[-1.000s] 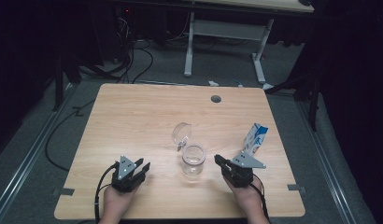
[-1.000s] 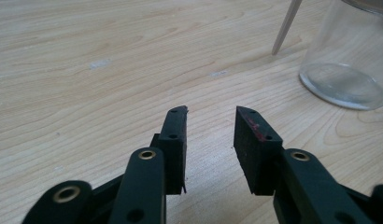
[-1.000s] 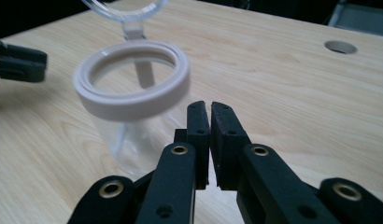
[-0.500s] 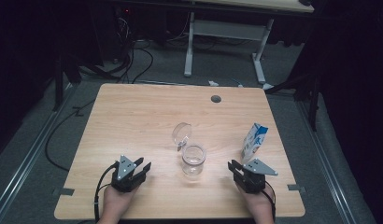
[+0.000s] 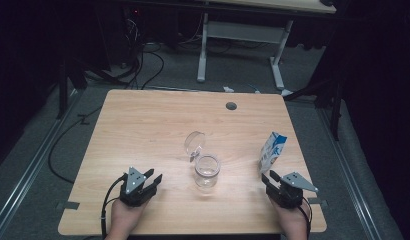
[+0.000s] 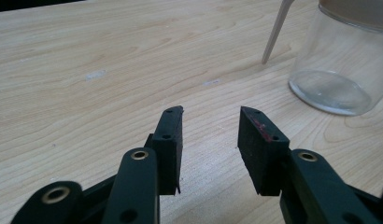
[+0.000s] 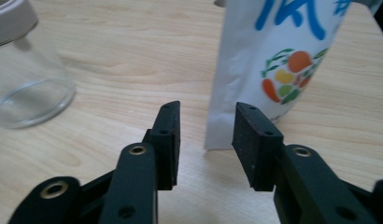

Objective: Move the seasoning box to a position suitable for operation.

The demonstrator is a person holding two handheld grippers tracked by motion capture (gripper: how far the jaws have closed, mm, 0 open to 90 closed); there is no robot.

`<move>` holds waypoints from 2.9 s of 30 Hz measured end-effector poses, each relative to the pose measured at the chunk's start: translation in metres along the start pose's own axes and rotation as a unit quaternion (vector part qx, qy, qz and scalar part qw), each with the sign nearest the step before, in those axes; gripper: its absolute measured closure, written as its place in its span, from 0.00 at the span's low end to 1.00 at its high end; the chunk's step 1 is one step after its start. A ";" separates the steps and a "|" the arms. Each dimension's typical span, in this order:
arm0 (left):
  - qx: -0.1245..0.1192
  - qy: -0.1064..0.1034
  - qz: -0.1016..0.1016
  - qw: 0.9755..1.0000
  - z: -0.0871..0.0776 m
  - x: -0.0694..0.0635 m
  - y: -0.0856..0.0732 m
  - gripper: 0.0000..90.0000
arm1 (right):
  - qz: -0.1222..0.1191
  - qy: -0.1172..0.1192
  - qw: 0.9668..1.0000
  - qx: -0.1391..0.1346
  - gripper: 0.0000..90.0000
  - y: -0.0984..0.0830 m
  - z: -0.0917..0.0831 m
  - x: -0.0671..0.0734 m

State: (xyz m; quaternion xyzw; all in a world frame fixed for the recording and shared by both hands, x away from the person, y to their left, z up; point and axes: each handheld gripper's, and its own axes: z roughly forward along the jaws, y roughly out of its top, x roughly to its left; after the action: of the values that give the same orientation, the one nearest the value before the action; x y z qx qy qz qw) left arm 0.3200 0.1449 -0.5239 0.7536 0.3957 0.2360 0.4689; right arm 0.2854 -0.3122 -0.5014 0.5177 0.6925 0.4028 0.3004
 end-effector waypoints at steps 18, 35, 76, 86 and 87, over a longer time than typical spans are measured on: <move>-0.014 0.047 -0.023 0.999 -0.040 0.016 -0.018 0.67 | 0.020 -0.069 0.997 0.001 0.20 0.023 0.037 -0.007; -0.017 0.047 -0.020 0.999 -0.044 0.014 -0.017 0.67 | 0.028 -0.076 0.997 -0.003 0.50 0.023 0.037 -0.019; -0.022 0.014 -0.009 1.000 -0.020 0.006 -0.004 0.67 | -0.002 -0.067 0.998 -0.016 0.97 0.009 0.002 -0.030; -0.021 0.016 -0.008 1.000 -0.020 0.006 -0.005 0.66 | 0.021 -0.036 0.998 -0.040 0.73 0.012 -0.001 -0.037; -0.022 0.017 -0.008 1.000 -0.021 0.006 -0.005 0.66 | 0.018 -0.034 0.998 -0.040 0.72 0.013 0.000 -0.037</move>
State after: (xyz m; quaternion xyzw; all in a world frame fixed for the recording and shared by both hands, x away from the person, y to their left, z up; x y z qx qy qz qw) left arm 0.3060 0.1622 -0.5190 0.7358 0.4045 0.2533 0.4805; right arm 0.3022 -0.3455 -0.4906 0.5308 0.6563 0.4175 0.3365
